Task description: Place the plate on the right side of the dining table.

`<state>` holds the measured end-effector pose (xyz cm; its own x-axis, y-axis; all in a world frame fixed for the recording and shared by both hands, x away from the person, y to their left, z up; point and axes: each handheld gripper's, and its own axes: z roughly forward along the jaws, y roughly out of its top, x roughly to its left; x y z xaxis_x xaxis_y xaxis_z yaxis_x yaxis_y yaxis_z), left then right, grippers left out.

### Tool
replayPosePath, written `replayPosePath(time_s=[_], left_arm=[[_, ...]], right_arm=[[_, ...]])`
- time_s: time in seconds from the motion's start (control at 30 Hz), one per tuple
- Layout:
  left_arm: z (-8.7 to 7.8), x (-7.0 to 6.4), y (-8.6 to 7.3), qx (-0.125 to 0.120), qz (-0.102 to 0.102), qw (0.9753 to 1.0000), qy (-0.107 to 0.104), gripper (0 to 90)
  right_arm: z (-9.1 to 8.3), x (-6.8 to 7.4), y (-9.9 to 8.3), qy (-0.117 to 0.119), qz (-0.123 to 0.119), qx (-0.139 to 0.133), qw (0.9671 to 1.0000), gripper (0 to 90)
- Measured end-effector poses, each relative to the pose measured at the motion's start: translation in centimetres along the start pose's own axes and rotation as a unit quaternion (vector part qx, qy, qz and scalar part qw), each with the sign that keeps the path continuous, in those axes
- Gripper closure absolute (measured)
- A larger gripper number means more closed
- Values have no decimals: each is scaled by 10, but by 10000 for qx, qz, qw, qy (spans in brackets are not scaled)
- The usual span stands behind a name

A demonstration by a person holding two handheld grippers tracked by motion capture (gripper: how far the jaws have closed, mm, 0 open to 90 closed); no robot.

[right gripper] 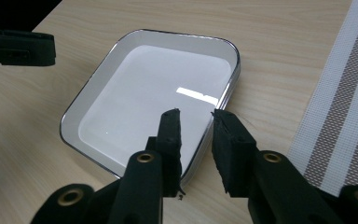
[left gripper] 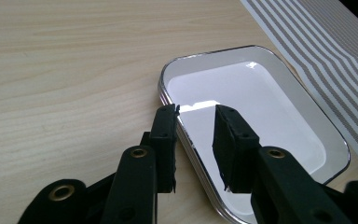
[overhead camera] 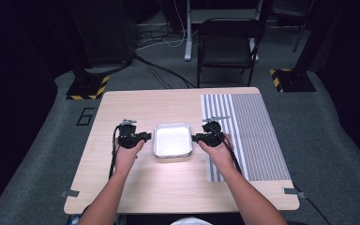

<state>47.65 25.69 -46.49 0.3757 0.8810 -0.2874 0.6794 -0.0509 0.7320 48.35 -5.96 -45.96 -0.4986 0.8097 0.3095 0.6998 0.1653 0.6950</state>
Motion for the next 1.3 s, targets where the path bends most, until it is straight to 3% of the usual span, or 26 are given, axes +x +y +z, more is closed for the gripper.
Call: replayPosePath(time_s=[0.33,0.6,0.77,0.8,1.0,1.3], left_arm=[[11,1,-11,242,-172,9993,-236,761],[12,5,-16,346,-341,9982,-364,769],[11,6,-18,362,-339,9980,-384,765],[11,8,-20,372,-475,9972,-450,764],[11,10,-21,354,-653,9961,-482,763],[11,9,-22,437,-692,9945,-656,778]], right_arm=[[22,-1,1,242,332,475,9980,712],[22,-4,5,176,413,554,9975,705],[26,-10,4,375,550,707,9953,681],[26,-10,4,350,534,698,9955,675],[28,-12,3,371,616,815,9941,672],[30,-11,1,541,835,848,9914,693]])
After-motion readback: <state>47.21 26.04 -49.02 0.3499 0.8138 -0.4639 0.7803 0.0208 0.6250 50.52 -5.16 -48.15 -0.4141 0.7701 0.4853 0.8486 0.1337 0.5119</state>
